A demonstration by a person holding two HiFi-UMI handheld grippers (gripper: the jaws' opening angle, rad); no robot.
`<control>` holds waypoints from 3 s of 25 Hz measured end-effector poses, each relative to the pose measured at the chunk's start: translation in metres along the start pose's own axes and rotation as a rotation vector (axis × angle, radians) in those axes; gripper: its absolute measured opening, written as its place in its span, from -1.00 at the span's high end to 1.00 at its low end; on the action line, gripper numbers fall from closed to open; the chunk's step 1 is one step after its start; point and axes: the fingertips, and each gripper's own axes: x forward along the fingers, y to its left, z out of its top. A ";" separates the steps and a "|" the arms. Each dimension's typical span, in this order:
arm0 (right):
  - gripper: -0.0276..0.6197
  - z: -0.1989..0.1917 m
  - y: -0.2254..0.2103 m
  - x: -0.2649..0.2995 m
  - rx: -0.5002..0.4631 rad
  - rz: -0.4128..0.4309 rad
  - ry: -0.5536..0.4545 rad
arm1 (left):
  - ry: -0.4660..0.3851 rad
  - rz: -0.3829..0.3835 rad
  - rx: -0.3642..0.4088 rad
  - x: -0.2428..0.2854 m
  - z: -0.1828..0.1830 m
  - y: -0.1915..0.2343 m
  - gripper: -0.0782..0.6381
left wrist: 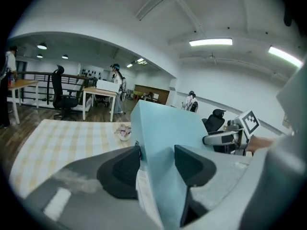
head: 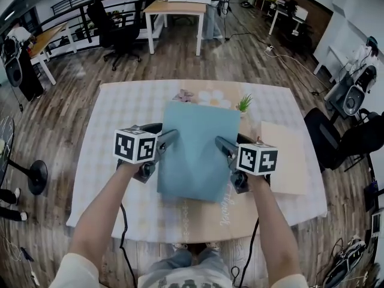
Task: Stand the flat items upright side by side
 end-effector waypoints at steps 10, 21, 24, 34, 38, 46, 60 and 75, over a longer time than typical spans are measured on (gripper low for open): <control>-0.06 0.034 0.021 -0.037 -0.211 -0.049 -0.138 | -0.114 0.062 0.163 -0.030 0.030 -0.029 0.12; -0.07 0.021 0.047 -0.067 -0.335 -0.019 -0.211 | -0.203 0.179 0.190 -0.067 0.010 -0.052 0.12; -0.06 0.016 0.053 -0.076 -0.341 0.021 -0.217 | -0.209 0.232 0.183 -0.079 0.000 -0.062 0.12; -0.06 -0.005 0.064 -0.102 -0.450 0.144 -0.188 | -0.215 0.369 0.133 -0.104 -0.027 -0.085 0.12; -0.06 -0.005 0.064 -0.104 -0.474 0.187 -0.171 | -0.231 0.405 0.092 -0.104 -0.028 -0.087 0.11; -0.11 -0.004 0.057 -0.104 -0.505 0.293 -0.148 | -0.270 0.436 0.032 -0.106 -0.029 -0.084 0.11; -0.34 -0.010 0.072 -0.059 -0.545 0.627 0.027 | -0.235 0.470 0.040 -0.111 -0.047 -0.083 0.11; -0.12 -0.007 0.087 -0.058 -0.642 0.611 -0.019 | -0.212 0.435 0.079 -0.115 -0.052 -0.106 0.11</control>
